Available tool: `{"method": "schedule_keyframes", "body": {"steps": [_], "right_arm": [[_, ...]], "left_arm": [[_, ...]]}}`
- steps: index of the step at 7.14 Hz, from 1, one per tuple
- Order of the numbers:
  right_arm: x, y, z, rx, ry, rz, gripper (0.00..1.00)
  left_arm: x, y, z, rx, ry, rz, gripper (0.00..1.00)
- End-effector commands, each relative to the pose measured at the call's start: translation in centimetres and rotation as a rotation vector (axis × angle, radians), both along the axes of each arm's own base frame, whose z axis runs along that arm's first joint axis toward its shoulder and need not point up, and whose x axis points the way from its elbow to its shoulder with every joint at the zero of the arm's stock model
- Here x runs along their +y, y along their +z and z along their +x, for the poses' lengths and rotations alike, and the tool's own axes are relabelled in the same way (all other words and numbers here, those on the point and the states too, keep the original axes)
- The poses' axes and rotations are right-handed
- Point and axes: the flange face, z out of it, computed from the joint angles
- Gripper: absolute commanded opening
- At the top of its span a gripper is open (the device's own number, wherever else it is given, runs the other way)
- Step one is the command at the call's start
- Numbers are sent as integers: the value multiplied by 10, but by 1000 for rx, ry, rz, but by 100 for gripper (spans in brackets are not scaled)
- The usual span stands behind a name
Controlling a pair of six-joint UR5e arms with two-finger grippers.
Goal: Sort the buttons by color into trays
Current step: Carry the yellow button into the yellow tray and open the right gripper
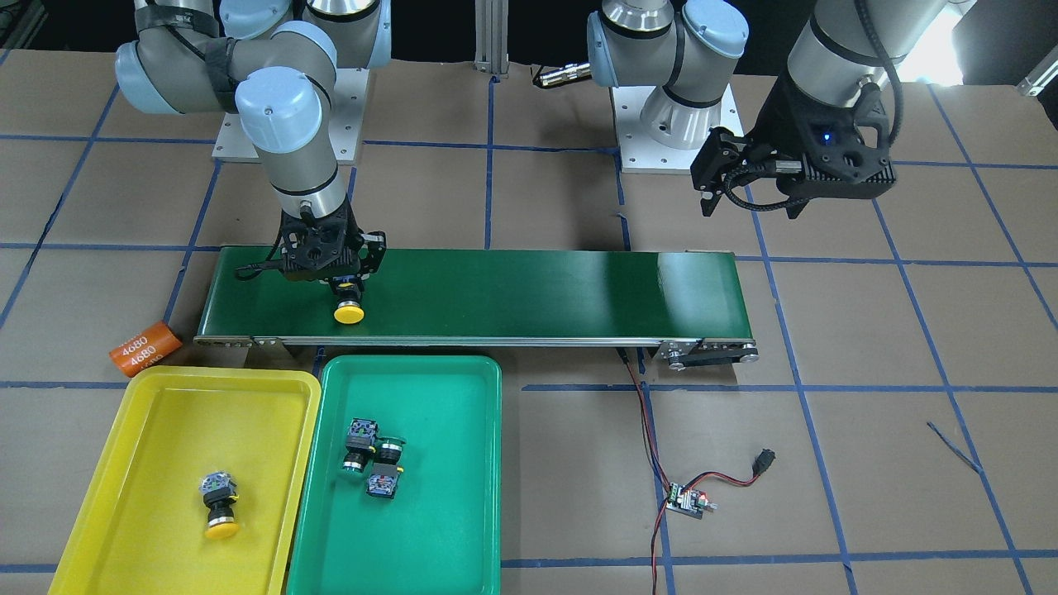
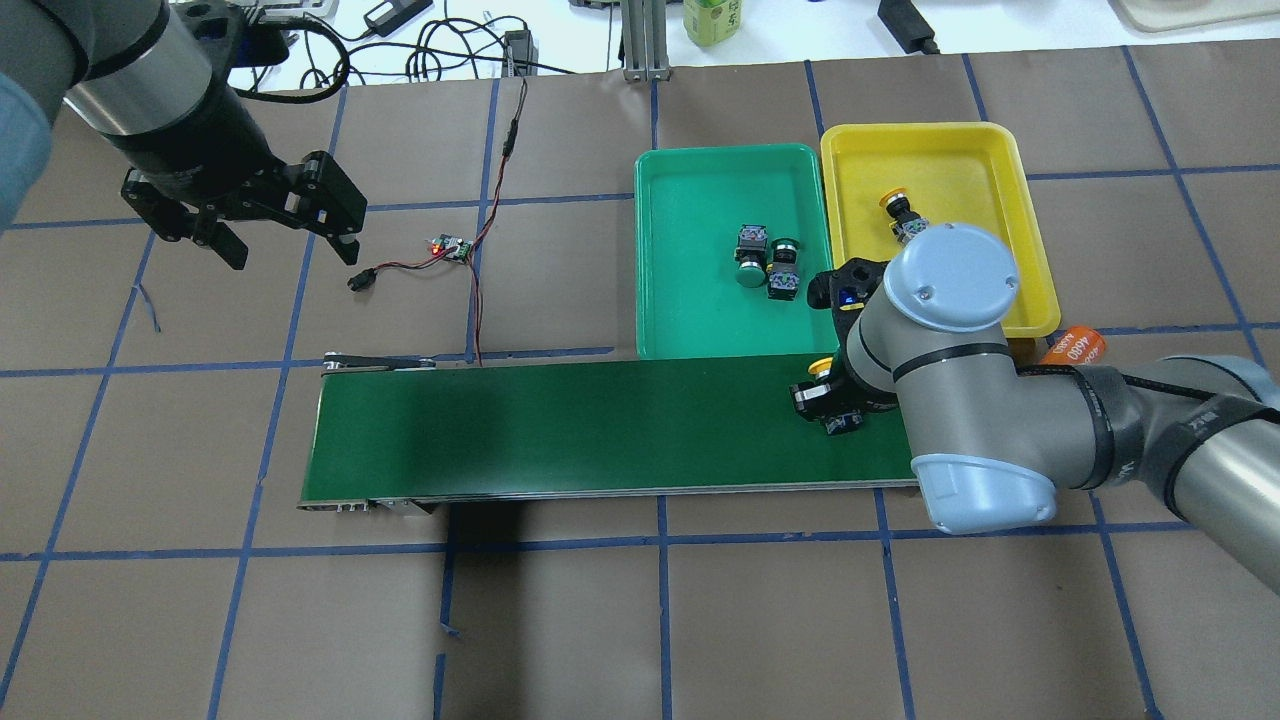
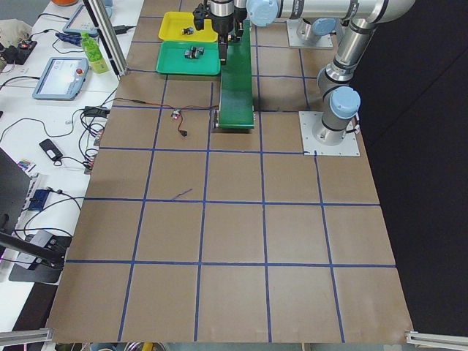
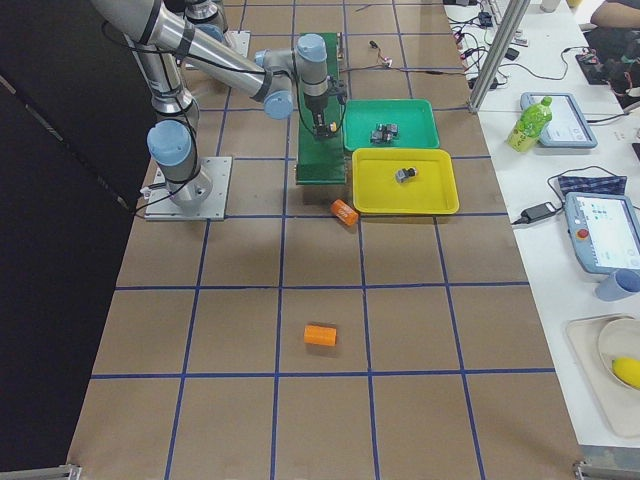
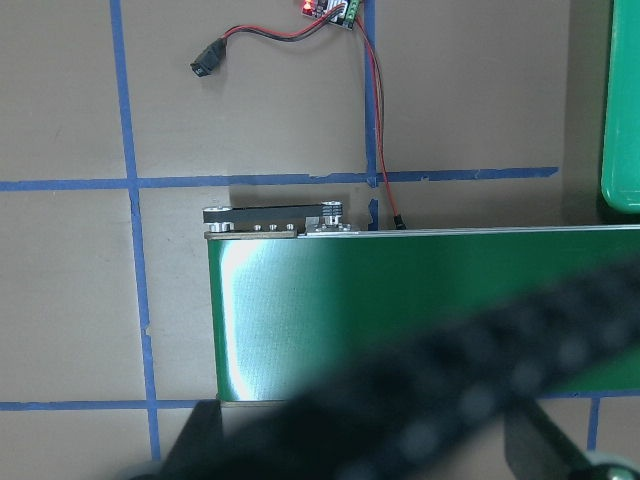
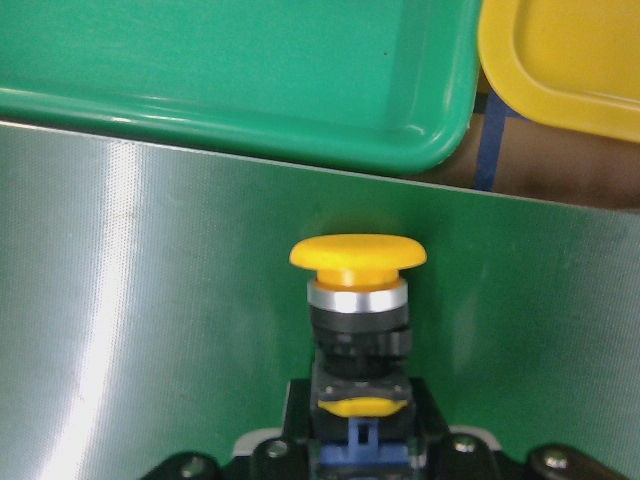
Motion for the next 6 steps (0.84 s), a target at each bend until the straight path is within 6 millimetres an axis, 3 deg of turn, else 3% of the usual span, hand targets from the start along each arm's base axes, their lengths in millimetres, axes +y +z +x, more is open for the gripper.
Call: {"method": "schedule_keyframes", "body": {"steps": [1, 2, 3, 4, 5, 6], "right_arm": [[-33, 34, -7, -2, -19, -61, 9], [-66, 58, -30, -1, -60, -46, 9], [-105, 66, -54, -1, -75, -13, 10], [-143, 59, -73, 3, -81, 0, 12], [-176, 41, -86, -4, -85, 16, 15], [-199, 21, -89, -9, -79, 30, 44]], "left_arm": [[0, 0, 0, 0, 0, 0, 100], [0, 0, 0, 0, 0, 0, 100], [0, 0, 0, 0, 0, 0, 100], [0, 0, 0, 0, 0, 0, 100], [0, 0, 0, 0, 0, 0, 100], [0, 0, 0, 0, 0, 0, 100]]}}
